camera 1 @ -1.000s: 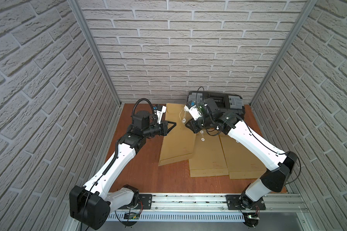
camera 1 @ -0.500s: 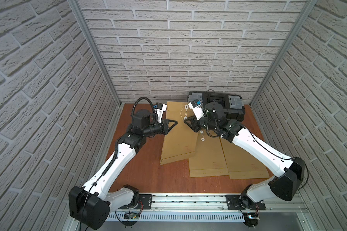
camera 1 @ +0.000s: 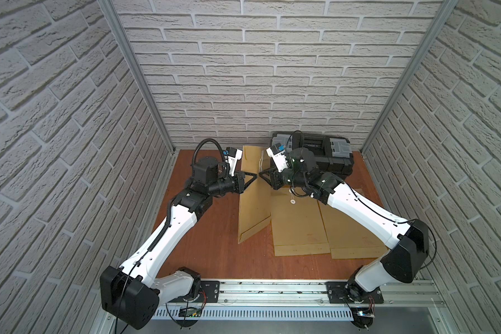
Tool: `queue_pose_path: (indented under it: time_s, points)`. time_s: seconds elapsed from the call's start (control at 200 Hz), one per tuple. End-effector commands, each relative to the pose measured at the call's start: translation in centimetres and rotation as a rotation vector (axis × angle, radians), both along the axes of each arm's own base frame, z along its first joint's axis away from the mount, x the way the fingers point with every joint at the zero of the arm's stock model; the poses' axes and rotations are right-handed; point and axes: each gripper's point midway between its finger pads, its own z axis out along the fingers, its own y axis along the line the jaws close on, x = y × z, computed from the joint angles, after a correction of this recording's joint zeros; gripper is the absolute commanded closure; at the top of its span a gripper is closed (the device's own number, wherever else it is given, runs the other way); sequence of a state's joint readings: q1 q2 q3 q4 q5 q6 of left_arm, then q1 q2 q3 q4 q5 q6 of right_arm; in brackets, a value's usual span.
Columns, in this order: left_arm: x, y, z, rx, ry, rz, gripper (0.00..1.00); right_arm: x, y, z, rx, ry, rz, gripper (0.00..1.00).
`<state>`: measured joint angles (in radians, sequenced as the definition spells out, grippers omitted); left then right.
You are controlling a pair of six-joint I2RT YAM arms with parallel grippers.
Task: Close the mouth of the file bag
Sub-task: Close the file bag.
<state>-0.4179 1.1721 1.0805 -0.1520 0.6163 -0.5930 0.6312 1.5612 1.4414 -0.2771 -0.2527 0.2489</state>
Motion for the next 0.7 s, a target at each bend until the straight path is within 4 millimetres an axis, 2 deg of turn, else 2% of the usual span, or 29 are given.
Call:
queue_pose_path:
  time_s: [0.0,0.34,0.695]
  points:
    - [-0.4,-0.7,2.8,-0.025,-0.099,-0.041,1.0,-1.0,1.7,2.0,0.091,-0.022,0.07,0.72]
    - [-0.6,-0.2,2.5,-0.001,-0.114,-0.054,1.0,-1.9,0.5,2.4,0.171,0.033,0.135,0.73]
    - [-1.1,-0.9,2.5,-0.005,-0.121,-0.098,1.0,-1.9,1.3,3.1,0.263,0.09,0.192,0.72]
